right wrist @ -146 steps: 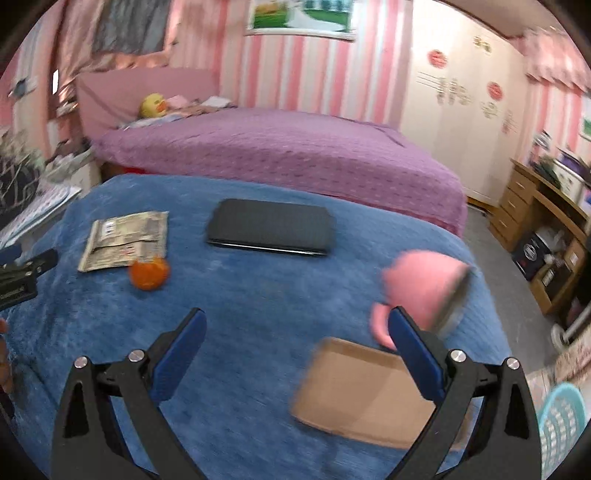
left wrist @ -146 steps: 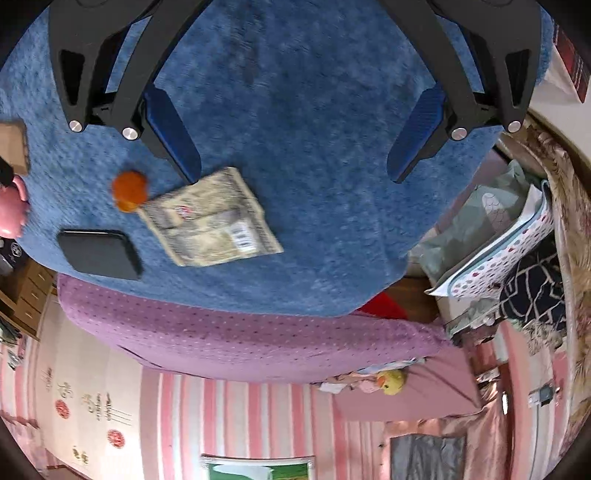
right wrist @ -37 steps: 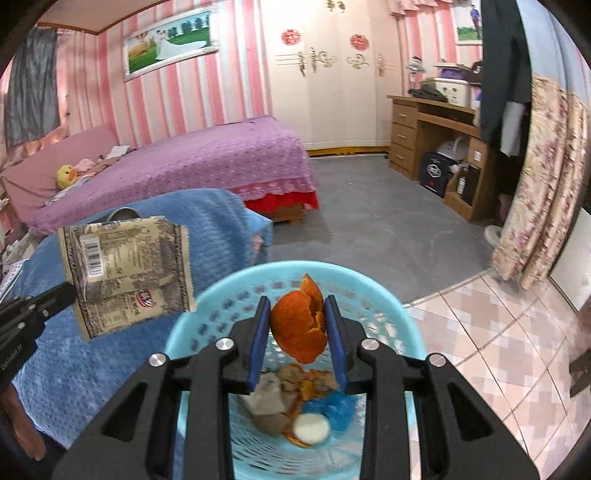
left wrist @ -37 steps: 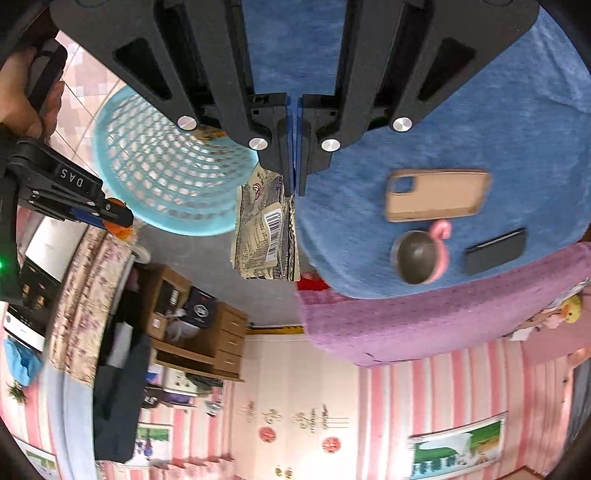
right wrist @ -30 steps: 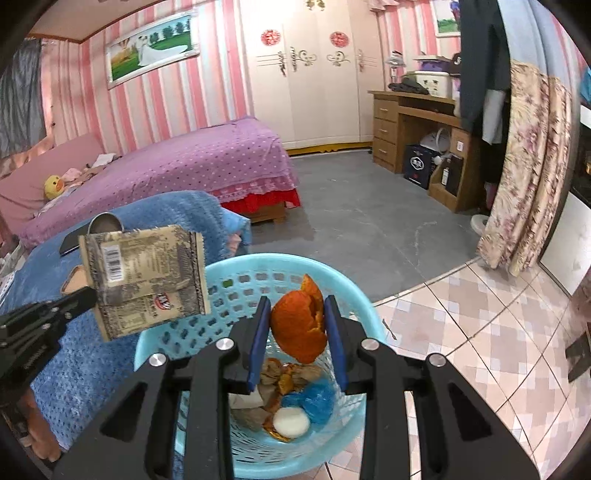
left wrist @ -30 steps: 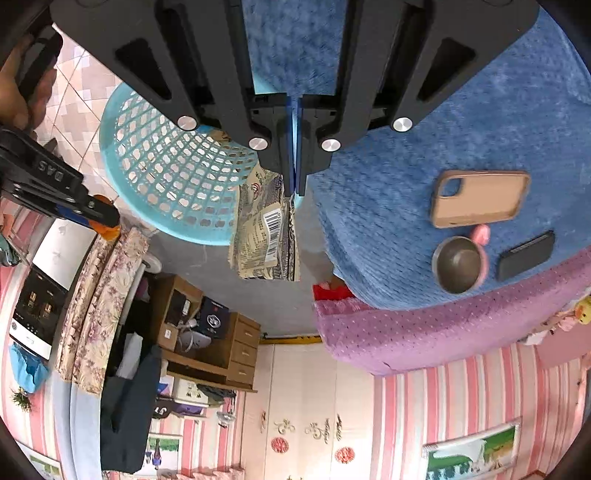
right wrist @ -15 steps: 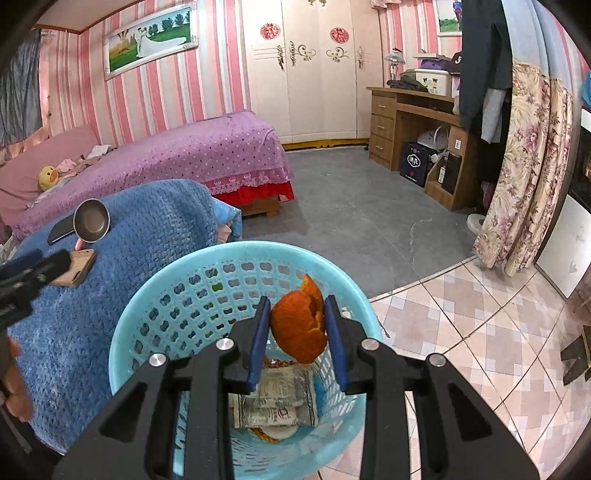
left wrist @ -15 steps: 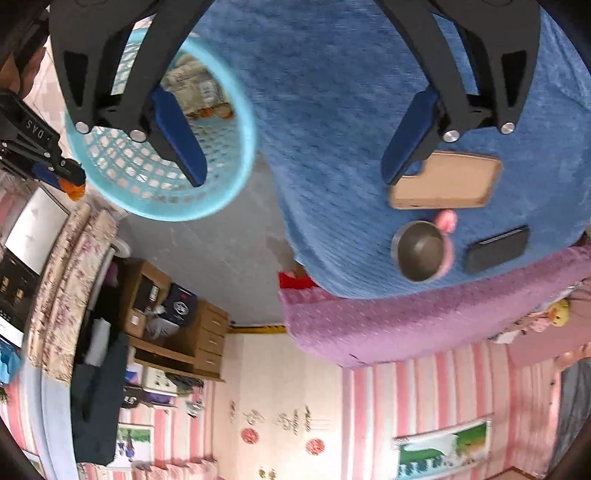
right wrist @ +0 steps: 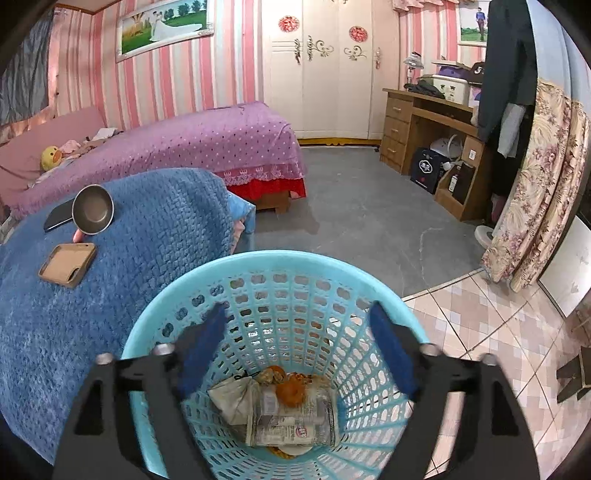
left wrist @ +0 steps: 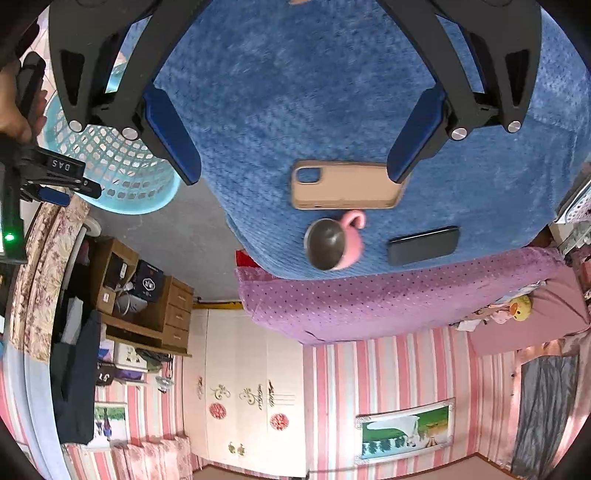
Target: Collect trash
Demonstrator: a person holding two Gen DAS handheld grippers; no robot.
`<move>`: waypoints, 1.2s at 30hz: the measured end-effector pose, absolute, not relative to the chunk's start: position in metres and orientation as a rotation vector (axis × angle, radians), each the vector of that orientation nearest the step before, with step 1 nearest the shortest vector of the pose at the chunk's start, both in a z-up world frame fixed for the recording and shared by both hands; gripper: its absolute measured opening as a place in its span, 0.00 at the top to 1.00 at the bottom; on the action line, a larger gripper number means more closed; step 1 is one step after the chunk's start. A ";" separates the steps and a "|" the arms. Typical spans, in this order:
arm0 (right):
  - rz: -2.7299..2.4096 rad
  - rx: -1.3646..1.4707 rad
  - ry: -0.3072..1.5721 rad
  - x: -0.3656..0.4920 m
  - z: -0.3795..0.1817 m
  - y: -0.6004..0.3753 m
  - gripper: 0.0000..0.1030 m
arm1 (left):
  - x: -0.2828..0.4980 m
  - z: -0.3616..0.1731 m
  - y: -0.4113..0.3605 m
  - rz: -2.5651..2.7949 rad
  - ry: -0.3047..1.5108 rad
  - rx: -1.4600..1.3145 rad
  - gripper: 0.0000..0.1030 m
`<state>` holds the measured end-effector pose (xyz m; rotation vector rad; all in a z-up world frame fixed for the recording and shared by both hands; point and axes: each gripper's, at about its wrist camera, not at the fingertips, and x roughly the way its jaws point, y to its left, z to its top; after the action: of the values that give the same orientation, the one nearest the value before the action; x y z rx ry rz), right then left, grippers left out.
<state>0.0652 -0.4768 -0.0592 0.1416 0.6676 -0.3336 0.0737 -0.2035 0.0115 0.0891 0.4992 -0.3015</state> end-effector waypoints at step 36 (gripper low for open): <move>-0.280 0.065 0.495 -0.016 -0.048 -0.345 0.04 | 0.034 -0.031 -0.104 -0.187 0.459 0.044 0.05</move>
<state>-0.0157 -0.3446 -0.0483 0.0652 0.4946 -0.2802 0.0340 -0.1039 -0.0311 0.0443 0.4585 -0.1868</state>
